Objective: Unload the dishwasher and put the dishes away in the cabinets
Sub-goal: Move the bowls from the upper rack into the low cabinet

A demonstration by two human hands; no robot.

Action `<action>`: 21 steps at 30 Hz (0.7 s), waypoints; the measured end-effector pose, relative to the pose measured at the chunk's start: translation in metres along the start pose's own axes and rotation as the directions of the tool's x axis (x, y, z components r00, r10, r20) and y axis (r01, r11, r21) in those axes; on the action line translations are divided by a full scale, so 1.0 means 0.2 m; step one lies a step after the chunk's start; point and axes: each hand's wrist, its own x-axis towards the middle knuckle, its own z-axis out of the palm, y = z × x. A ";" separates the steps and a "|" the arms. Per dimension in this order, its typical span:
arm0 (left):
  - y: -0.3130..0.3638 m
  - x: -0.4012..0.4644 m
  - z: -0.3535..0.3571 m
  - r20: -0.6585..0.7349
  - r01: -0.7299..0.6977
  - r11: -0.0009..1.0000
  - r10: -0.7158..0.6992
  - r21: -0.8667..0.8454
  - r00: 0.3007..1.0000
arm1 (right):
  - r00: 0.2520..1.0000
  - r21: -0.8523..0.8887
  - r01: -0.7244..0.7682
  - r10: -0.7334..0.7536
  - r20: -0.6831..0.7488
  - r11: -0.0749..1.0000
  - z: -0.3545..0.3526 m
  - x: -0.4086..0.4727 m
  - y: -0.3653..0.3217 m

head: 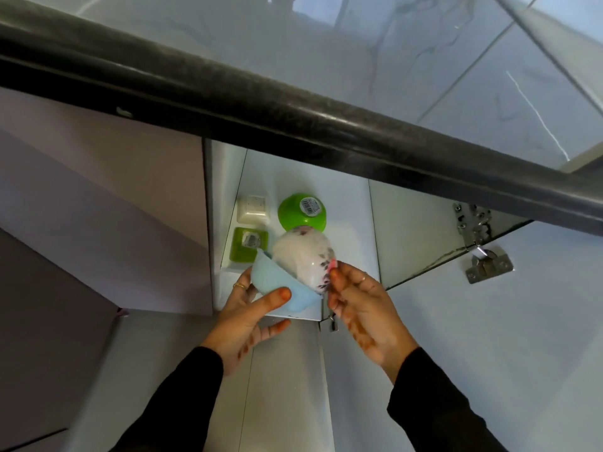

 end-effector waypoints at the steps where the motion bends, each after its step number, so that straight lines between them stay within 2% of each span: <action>1: 0.00 0.02 0.01 -0.019 0.009 1.000 -0.010 -0.003 1.000 | 0.998 0.162 -0.022 0.033 -0.062 0.987 -0.04 0.02 0.00; 4: -0.01 0.05 0.00 -0.069 0.038 0.998 -0.041 -0.044 0.997 | 0.962 0.517 0.022 0.123 -0.245 0.856 -0.17 0.12 0.01; 7: -0.03 0.06 -0.04 -0.078 0.030 0.999 -0.033 -0.041 0.996 | 0.926 0.681 0.079 0.200 -0.321 0.728 -0.27 0.25 0.03; 14: -0.11 0.10 -0.05 -0.080 0.044 0.999 -0.043 0.007 0.996 | 0.901 0.720 0.154 0.204 -0.384 0.677 -0.30 0.51 0.05; 17: -0.09 0.13 -0.04 -0.074 0.023 1.000 -0.022 0.007 0.997 | 0.889 0.687 0.125 0.226 -0.397 0.716 -0.28 0.56 0.03; 21: -0.08 0.18 0.00 -0.090 -0.025 0.999 0.027 0.022 0.996 | 0.844 0.586 0.015 0.304 -0.442 0.810 -0.27 0.63 0.04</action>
